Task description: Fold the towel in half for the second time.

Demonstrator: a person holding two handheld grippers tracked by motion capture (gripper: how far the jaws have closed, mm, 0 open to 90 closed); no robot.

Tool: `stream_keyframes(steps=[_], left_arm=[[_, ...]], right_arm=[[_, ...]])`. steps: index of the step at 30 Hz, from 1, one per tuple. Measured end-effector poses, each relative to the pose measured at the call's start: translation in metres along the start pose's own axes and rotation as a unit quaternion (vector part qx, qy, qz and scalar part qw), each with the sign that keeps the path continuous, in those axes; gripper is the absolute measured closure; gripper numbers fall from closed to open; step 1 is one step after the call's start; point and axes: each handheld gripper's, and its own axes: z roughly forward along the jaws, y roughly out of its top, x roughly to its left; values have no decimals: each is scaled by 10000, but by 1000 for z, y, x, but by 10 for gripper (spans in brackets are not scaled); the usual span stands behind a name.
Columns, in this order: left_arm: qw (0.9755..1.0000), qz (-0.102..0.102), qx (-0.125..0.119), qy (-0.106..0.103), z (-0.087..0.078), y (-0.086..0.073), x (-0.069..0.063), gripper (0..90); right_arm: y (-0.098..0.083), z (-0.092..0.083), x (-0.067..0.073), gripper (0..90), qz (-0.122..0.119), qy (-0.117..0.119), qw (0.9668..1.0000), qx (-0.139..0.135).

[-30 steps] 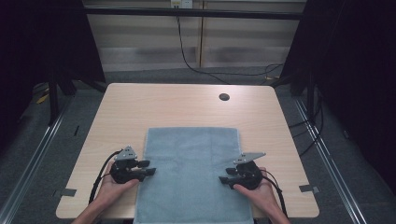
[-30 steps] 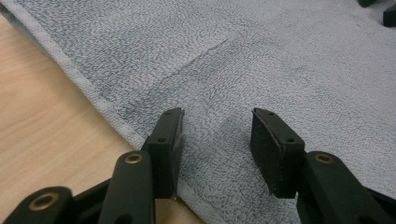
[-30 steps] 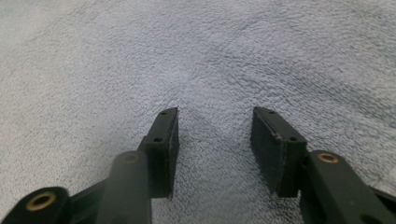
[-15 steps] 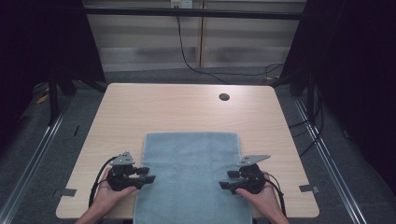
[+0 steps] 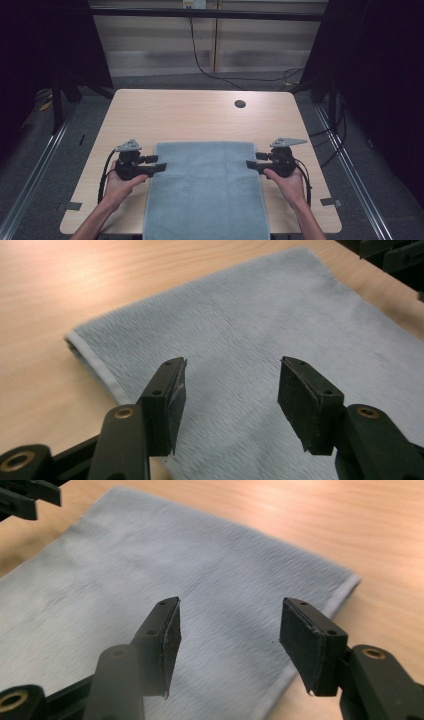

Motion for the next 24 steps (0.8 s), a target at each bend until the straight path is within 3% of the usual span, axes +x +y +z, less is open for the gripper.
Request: stream_keyframes(steps=[2,3,5,8,12,15,16,21,24], left_arm=[[10000,-40,9,33,4,6,8,476],[9999,-37,-91,133,6,8,11,471],[9997,-139,-41,178,12,12,21,470],[9993,-240,-143,254,17,13,32,481],[9986,-322,-1,418,22,16,48,452],[9974,-446,-168,535,25,17,55,436],[9976,-377,-80,571,27,17,57,425],[9972,-497,28,559,41,22,63,426],[9979,-197,221,570,48,25,56,422]], right_arm=[[7,3,-6,412,124,150,9998,-88],[11,4,-8,409,120,164,9997,-97],[19,7,-10,403,51,132,9999,-74],[29,12,-19,399,70,42,9999,-99],[35,22,-35,389,137,-99,9999,-21],[35,31,-40,373,223,-166,9996,30],[35,33,-40,373,234,-164,9996,30],[37,51,-50,372,186,-366,9987,309],[38,60,-55,371,120,-473,9977,468]])
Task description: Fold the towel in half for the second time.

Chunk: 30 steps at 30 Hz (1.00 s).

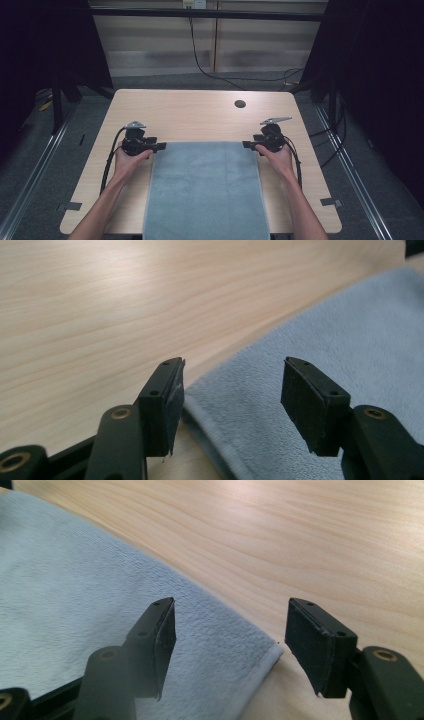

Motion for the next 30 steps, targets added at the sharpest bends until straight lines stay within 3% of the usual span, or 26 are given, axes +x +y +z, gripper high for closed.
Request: stream_keyframes(steps=[4,5,10,17,20,21,26,30], left_arm=[[9999,-96,-56,-15,4,0,8,426],[9997,-226,-41,-8,5,-2,12,418],[9991,-416,-83,-29,7,-9,24,401],[9994,-348,3,-33,14,-12,25,390],[9992,-385,-30,-119,14,-13,25,411],[9995,-299,-12,-106,14,-14,25,419],[9997,179,70,-160,15,-15,17,552],[9996,163,58,-242,15,-19,14,757]], right_arm=[[-1,12,-5,383,-1,-55,9999,136],[-2,14,-6,384,12,-33,9999,136],[-11,23,-10,424,1,-123,9996,253],[-18,21,-2,621,-183,-248,9994,137],[-20,21,-1,723,-124,-129,9998,66],[-20,21,0,748,-135,-99,9998,56],[-21,22,-1,788,-51,-7,10000,22],[-24,21,-1,804,15,47,10000,-42]])
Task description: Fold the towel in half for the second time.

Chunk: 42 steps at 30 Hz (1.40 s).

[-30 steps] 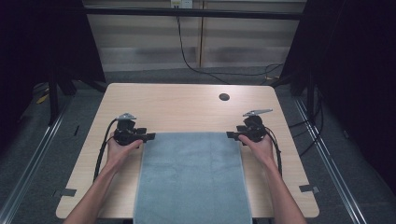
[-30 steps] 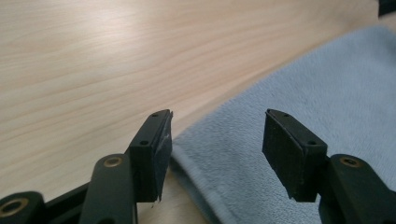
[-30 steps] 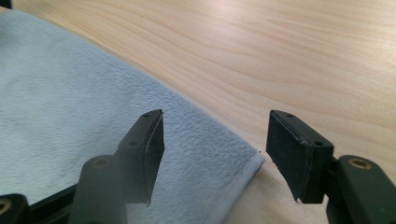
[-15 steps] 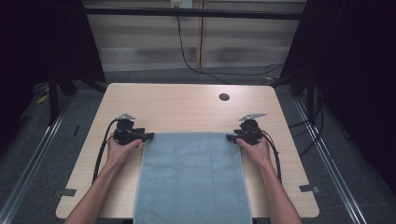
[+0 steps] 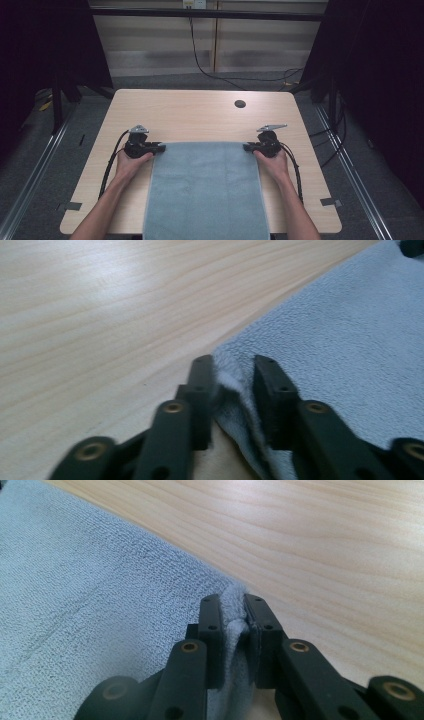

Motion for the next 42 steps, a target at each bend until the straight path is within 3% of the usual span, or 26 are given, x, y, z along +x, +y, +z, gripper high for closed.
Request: stream_keyframes(steps=[2,5,7,12,19,21,32,42], left_arm=[[10000,19,12,53,1,1,-4,804],[10000,-54,-23,65,0,1,-6,813],[9999,-89,-30,63,-3,1,-7,815],[9996,25,-288,-78,-20,7,-14,820],[9982,-4,-587,-147,-33,16,-18,823],[9973,-55,-703,-209,-37,21,-18,823],[9940,-205,-1068,-107,-51,55,-6,825],[9928,28,-1195,-22,-54,94,-4,827]], right_arm=[[-1,0,1,812,33,6,10000,-32],[-2,-1,1,812,57,24,9999,-81],[-2,-3,-1,814,194,106,9996,-147],[6,-15,4,818,79,135,9994,-303],[24,-34,14,819,-73,253,9978,-615],[28,-38,16,819,-107,248,9975,-655],[60,-59,17,818,-238,205,9951,-934],[79,-78,6,819,-127,144,9926,-1200]])
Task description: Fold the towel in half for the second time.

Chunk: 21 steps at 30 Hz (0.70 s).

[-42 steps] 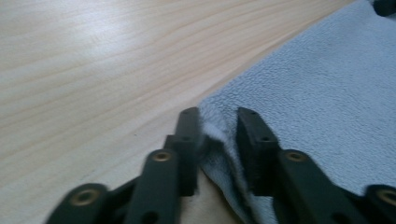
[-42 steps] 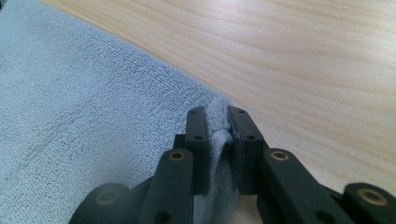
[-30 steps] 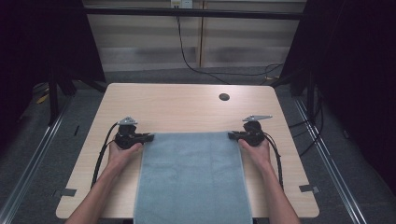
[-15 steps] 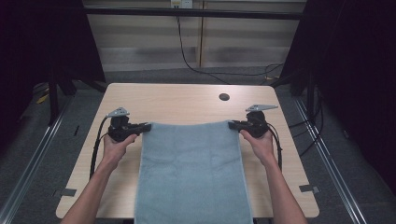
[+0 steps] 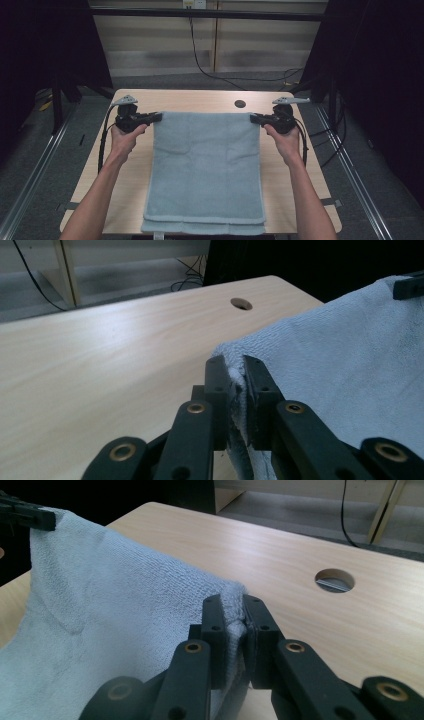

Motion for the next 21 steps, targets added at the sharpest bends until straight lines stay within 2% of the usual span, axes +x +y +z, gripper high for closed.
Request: stream_keyframes(steps=[3,5,7,10,13,15,17,18,21], left_arm=[[9999,137,-63,-17,0,14,-1,831],[9998,159,-141,-18,-1,22,-4,831],[9995,180,-238,-47,-3,26,-5,831],[9995,189,-258,-42,-4,31,-5,832],[9994,179,-281,-22,-4,36,-4,833],[9993,190,-304,-84,-3,40,-7,834],[9990,254,-364,-106,-5,41,-10,834],[9989,218,-398,-132,-6,40,-10,834],[9992,248,-301,-56,-8,33,-7,834]], right_arm=[[10,-5,-2,820,-49,-52,9999,-70],[14,-7,-2,820,-80,-65,9999,-112],[17,-7,-6,821,-61,-128,9999,-98],[21,-9,-9,822,-35,-151,9998,-139],[27,-10,-7,822,-116,-189,9996,-168],[31,-11,-6,822,-143,-198,9994,-254],[33,-10,-4,823,-128,-192,9992,-315],[33,-10,-4,823,-127,-199,9992,-331],[29,-8,-4,822,-111,-177,9993,-304]])
